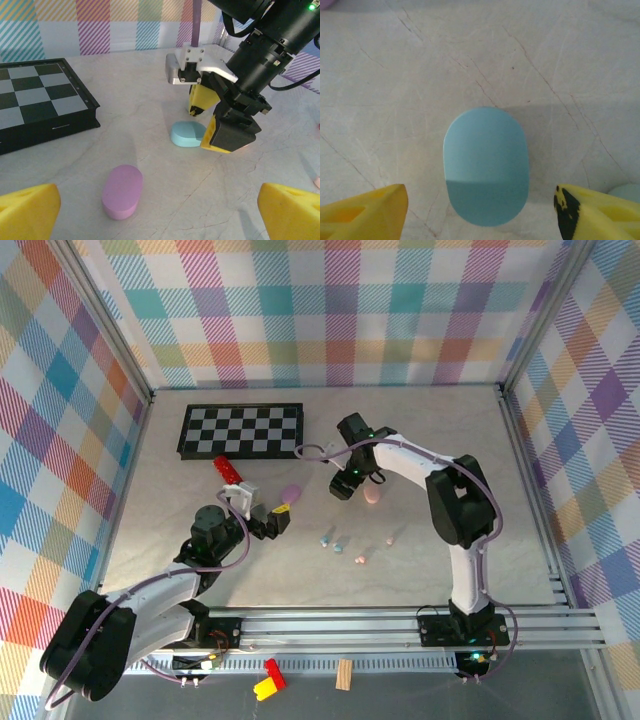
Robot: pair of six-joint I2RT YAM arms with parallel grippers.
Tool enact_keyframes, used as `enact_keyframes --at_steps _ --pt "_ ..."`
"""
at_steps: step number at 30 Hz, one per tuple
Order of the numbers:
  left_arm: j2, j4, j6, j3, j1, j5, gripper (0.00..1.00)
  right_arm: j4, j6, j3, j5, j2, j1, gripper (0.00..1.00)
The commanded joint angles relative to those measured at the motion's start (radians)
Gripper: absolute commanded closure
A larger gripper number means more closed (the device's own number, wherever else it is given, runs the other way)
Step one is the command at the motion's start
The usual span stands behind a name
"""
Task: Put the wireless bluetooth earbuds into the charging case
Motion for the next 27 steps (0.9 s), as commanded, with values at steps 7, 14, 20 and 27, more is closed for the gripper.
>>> enact_keyframes --at_steps 7,14,20,27 --pt "0.008 0.038 -0.009 0.03 0.016 0.017 0.0 -0.034 -0.069 0.051 0.025 0.066 0.0 0.4" --pt "0.008 0.036 -0.006 0.032 0.019 0.022 0.0 -0.021 -0.069 0.047 0.025 0.066 -0.007 0.65" --pt "0.012 0.01 0.026 0.046 0.02 0.073 0.0 -0.021 -0.065 0.01 -0.024 -0.014 -0.008 0.67" --pt "0.068 -0.135 0.191 0.151 0.006 0.368 0.02 -0.051 -0.012 -0.096 -0.137 -0.213 -0.007 0.67"
